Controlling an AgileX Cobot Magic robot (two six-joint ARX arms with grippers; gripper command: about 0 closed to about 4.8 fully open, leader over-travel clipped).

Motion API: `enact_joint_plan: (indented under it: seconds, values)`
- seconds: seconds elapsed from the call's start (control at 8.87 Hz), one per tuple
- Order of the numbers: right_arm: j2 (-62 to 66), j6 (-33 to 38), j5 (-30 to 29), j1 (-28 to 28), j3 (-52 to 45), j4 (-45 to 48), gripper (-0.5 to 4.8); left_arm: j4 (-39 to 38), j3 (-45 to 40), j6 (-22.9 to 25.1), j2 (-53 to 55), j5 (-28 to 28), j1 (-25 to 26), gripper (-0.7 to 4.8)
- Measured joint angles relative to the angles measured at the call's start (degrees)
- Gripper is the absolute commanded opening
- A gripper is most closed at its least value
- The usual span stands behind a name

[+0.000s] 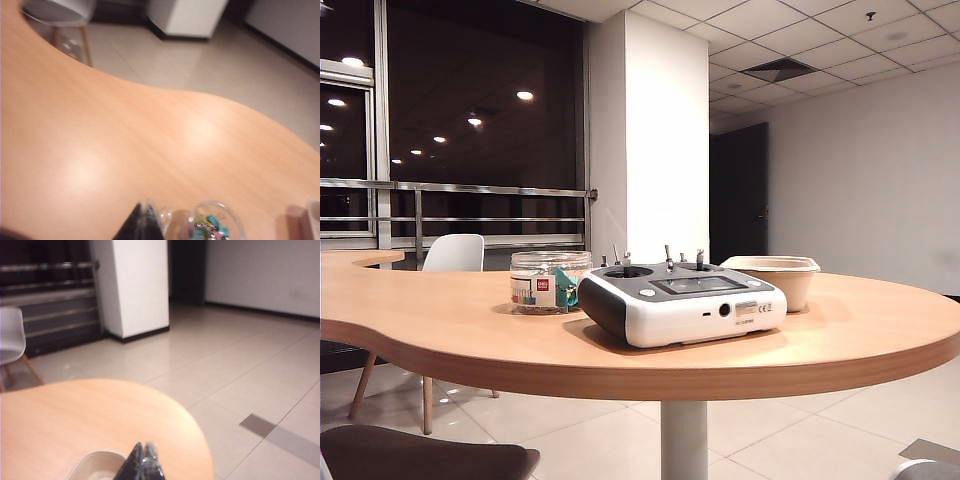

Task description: Pick up the box filled with clips, pour some clips from it into the rectangular paper box, and then put the clip box back on the table.

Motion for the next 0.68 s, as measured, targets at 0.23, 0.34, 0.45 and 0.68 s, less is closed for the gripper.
enact_joint_plan:
  seconds: [0.23, 0.34, 0.45, 0.68]
  values:
    - [20.85, -0.11, -12.33, 0.09, 14.56, -1.62, -0.01, -7.13, 14.16, 0.24, 16.9, 9.99, -0.02, -0.05]
    - [22.8, -0.13, -13.14, 0.15, 15.82, -1.75, -0.01, -7.76, 15.17, 0.24, 18.23, 10.54, -0.02, -0.05]
    - [33.64, -0.17, -14.4, 0.09, 18.64, -1.18, -0.01, -7.67, 19.34, 0.37, 24.85, 12.63, -1.11, -0.05]
    - [36.79, 0.37, -16.55, 0.11, 18.84, 0.94, -0.01, -7.69, 24.04, 2.89, 33.35, 13.46, -5.22, 1.89]
